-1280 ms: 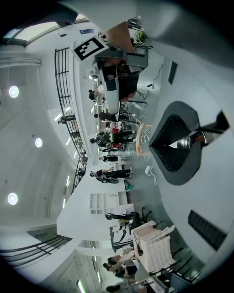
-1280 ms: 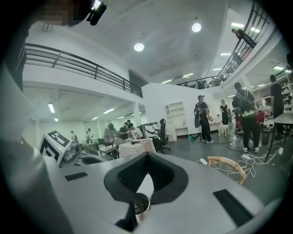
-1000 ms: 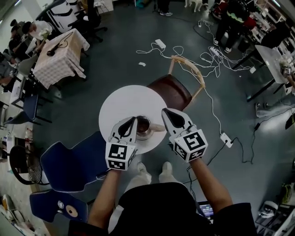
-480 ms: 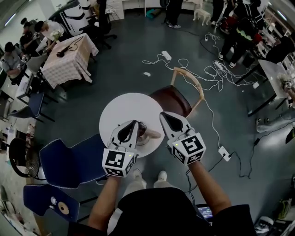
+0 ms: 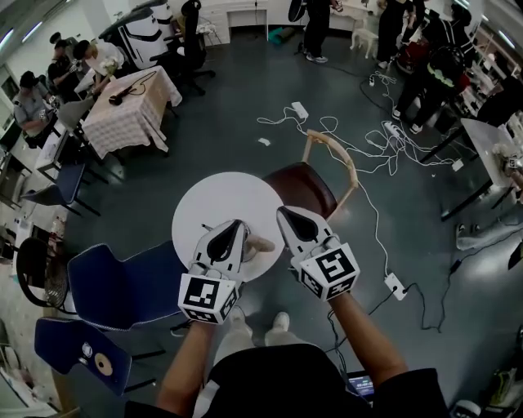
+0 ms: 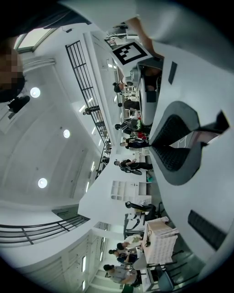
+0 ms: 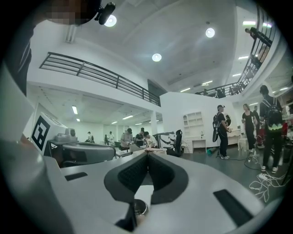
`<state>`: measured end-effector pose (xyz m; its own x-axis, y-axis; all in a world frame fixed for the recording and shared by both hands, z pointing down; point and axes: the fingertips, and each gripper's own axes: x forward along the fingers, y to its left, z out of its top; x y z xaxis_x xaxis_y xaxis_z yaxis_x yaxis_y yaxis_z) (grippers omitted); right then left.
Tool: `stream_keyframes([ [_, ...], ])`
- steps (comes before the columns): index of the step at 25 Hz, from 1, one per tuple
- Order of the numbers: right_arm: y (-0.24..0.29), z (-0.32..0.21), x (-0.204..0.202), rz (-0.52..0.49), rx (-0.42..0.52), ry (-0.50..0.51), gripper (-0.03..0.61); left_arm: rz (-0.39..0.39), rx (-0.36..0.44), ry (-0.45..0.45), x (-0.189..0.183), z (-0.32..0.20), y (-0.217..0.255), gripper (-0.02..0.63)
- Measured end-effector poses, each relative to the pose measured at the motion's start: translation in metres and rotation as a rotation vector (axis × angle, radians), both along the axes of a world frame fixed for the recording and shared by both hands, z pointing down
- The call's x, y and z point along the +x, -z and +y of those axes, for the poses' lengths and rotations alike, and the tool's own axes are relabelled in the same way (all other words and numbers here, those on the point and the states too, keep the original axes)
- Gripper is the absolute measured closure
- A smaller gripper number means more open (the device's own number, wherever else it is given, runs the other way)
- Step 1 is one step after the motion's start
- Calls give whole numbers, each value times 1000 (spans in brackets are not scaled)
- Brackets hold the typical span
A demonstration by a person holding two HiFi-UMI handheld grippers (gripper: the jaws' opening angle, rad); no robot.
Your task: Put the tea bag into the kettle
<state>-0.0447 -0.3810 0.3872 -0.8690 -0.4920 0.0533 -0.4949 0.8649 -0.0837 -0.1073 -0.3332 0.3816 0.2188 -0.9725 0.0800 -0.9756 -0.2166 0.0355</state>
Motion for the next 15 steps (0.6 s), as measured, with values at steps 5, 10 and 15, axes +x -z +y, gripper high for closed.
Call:
stream_keyframes([
  [5, -3, 6, 16, -15, -7, 25, 561, 9, 29, 17, 25, 1, 10, 598],
  [10, 4, 10, 20, -40, 7, 32, 561, -9, 49, 23, 35, 6, 19, 598],
  [15, 20, 14, 17, -52, 31, 46, 561, -18, 63, 42, 28, 10, 31, 598],
])
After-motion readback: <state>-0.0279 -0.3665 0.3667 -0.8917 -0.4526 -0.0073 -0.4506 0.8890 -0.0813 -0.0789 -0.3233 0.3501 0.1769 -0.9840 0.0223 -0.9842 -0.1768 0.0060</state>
